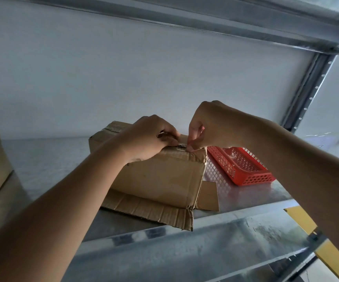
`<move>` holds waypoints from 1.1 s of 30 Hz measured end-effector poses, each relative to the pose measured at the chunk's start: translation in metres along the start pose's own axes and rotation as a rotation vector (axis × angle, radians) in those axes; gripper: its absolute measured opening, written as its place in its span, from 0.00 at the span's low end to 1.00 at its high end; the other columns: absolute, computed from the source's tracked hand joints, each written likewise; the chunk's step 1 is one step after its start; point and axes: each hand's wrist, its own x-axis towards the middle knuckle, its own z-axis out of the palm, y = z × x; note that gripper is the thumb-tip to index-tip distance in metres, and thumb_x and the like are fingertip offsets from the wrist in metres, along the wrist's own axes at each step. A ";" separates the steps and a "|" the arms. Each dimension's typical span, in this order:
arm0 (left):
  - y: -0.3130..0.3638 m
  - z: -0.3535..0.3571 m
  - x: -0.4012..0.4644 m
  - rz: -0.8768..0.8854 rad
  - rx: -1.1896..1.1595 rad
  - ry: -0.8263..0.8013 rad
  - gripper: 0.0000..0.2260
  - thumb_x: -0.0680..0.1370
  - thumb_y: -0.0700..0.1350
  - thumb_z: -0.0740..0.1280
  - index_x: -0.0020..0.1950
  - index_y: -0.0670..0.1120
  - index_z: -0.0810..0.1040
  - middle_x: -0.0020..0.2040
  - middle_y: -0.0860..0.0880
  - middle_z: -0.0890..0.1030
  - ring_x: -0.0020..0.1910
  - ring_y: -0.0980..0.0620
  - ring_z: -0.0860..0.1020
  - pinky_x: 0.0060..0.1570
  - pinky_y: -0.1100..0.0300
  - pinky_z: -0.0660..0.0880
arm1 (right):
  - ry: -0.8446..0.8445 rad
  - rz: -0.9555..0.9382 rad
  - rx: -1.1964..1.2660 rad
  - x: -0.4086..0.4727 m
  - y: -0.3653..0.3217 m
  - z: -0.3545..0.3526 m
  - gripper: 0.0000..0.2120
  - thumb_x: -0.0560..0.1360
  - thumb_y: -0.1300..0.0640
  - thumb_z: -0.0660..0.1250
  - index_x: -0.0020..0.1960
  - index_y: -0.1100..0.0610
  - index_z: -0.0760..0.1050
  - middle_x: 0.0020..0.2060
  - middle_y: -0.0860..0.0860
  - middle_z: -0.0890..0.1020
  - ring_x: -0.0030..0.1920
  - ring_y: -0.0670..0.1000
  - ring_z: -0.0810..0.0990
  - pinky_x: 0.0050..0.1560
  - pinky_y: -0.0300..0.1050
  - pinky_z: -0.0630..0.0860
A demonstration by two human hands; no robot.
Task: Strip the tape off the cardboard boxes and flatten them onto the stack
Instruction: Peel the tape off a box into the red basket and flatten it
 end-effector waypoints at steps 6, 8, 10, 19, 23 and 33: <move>-0.002 0.002 0.000 -0.003 -0.005 0.008 0.08 0.80 0.48 0.72 0.59 0.54 0.86 0.56 0.58 0.85 0.57 0.60 0.79 0.61 0.62 0.74 | -0.013 -0.023 -0.017 0.005 -0.003 -0.001 0.06 0.67 0.47 0.83 0.37 0.43 0.86 0.36 0.39 0.83 0.44 0.46 0.84 0.45 0.45 0.80; -0.002 0.002 0.000 -0.002 -0.001 0.006 0.08 0.80 0.48 0.72 0.59 0.54 0.86 0.55 0.59 0.85 0.56 0.60 0.79 0.60 0.61 0.74 | -0.005 -0.026 -0.018 0.005 -0.003 0.000 0.08 0.67 0.47 0.83 0.35 0.43 0.85 0.36 0.39 0.82 0.44 0.47 0.84 0.46 0.46 0.81; -0.003 0.003 0.000 -0.002 -0.007 -0.003 0.08 0.80 0.49 0.72 0.58 0.55 0.86 0.54 0.59 0.85 0.56 0.60 0.79 0.60 0.59 0.75 | 0.004 -0.031 -0.025 0.005 -0.004 0.002 0.09 0.67 0.48 0.83 0.33 0.42 0.83 0.36 0.39 0.82 0.43 0.49 0.85 0.46 0.49 0.82; -0.007 0.004 0.002 0.013 -0.011 -0.014 0.06 0.81 0.50 0.71 0.56 0.57 0.86 0.50 0.60 0.85 0.53 0.62 0.80 0.59 0.53 0.76 | 0.049 -0.062 -0.041 0.002 -0.001 0.007 0.13 0.69 0.51 0.81 0.32 0.43 0.79 0.35 0.37 0.79 0.43 0.49 0.85 0.45 0.48 0.82; -0.009 0.004 0.002 0.023 -0.020 -0.011 0.06 0.81 0.49 0.72 0.56 0.57 0.86 0.50 0.61 0.85 0.54 0.62 0.80 0.60 0.53 0.76 | 0.074 -0.106 -0.070 -0.004 -0.003 0.009 0.09 0.71 0.52 0.79 0.35 0.45 0.82 0.34 0.36 0.77 0.45 0.45 0.82 0.46 0.43 0.79; -0.005 0.004 0.002 0.007 -0.018 0.013 0.07 0.81 0.49 0.72 0.57 0.56 0.86 0.54 0.60 0.85 0.56 0.63 0.79 0.61 0.64 0.75 | 0.094 -0.077 -0.049 -0.003 0.003 0.010 0.07 0.71 0.50 0.78 0.38 0.44 0.82 0.37 0.39 0.82 0.46 0.43 0.82 0.44 0.41 0.78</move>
